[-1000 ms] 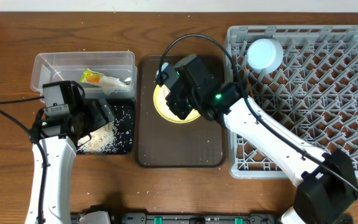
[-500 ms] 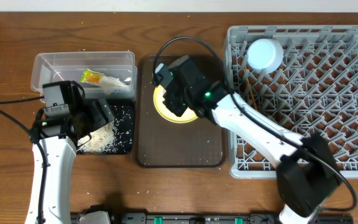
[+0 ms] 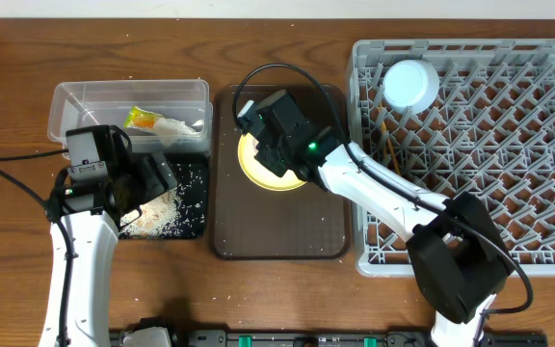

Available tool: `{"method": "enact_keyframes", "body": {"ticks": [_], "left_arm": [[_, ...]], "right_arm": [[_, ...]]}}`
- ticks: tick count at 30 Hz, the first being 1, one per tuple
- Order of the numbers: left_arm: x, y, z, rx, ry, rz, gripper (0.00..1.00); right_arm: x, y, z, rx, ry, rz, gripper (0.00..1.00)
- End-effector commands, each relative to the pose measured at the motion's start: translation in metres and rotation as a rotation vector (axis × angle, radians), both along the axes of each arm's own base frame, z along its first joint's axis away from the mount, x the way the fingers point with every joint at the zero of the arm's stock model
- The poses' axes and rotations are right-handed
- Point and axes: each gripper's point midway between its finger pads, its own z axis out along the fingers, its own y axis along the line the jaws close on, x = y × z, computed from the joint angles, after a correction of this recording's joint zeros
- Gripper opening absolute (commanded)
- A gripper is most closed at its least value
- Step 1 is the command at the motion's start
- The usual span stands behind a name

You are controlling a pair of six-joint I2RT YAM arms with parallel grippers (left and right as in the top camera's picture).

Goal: Sort waste into correct bins and load items into the dishwasher rack
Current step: 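Lower right gripper onto the white cup rim and grasp it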

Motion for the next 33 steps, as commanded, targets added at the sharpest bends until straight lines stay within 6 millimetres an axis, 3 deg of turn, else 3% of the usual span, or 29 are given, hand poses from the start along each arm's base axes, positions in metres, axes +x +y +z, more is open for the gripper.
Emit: {"method": "enact_keyframes", "body": {"ticks": [1,15,21,33], "left_arm": [[0.004,0.003,0.006,0.008,-0.014,0.008,0.95],[0.004,0.003,0.006,0.008,-0.014,0.008,0.95],[0.004,0.003,0.006,0.008,-0.015,0.008,0.95],[0.004,0.003,0.006,0.008,-0.015,0.008,0.95]], "right_arm": [[0.004,-0.001,-0.004,-0.026,-0.018,-0.001,0.21],[0.000,0.019,0.034,0.119,-0.040,0.034,0.20],[0.000,0.017,0.032,0.112,-0.036,0.033,0.27],[0.008,-0.005,0.005,0.031,-0.012,-0.029,0.26]]}}
